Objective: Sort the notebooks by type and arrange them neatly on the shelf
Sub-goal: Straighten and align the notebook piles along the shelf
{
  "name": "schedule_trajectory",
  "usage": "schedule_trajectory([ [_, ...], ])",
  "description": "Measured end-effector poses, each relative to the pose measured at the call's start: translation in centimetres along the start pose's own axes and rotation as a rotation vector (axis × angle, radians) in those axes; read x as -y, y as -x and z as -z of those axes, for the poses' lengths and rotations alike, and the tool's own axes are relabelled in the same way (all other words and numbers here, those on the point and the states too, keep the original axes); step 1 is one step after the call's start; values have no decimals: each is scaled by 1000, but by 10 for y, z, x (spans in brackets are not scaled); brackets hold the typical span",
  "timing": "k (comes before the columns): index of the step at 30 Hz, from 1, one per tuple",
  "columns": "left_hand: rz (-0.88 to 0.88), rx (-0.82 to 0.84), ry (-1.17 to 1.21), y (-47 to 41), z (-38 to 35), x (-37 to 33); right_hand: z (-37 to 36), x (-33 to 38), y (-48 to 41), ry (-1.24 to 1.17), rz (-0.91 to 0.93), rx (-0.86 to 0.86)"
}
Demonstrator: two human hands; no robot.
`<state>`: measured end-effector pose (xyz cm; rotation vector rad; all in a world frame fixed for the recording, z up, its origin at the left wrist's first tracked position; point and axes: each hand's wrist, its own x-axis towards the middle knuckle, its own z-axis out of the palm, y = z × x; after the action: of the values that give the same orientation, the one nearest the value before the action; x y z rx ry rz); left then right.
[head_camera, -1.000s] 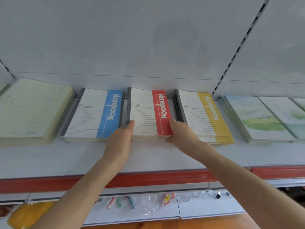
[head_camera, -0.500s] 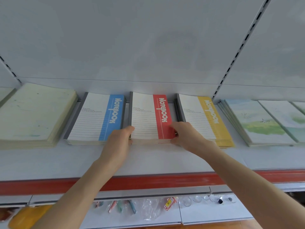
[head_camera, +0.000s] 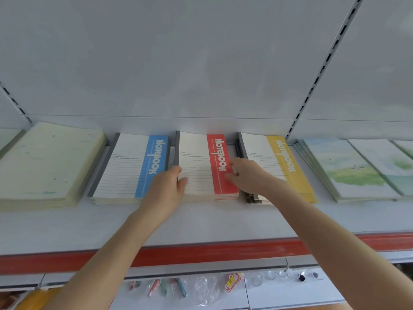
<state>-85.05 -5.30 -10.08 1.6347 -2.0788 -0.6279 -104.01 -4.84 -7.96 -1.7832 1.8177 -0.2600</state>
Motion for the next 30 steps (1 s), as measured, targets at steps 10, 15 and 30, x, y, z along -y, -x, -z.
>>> schedule_trajectory([
  [10,108,6,83,-30,-14,2,-12,2,-36,-66,-101,-61],
  [15,71,28,42,-29,-12,0,-11,2,-32,-84,-88,-56],
  [30,-240,-44,-11,-35,-32,-63,55,-95,13,-31,-301,-386],
])
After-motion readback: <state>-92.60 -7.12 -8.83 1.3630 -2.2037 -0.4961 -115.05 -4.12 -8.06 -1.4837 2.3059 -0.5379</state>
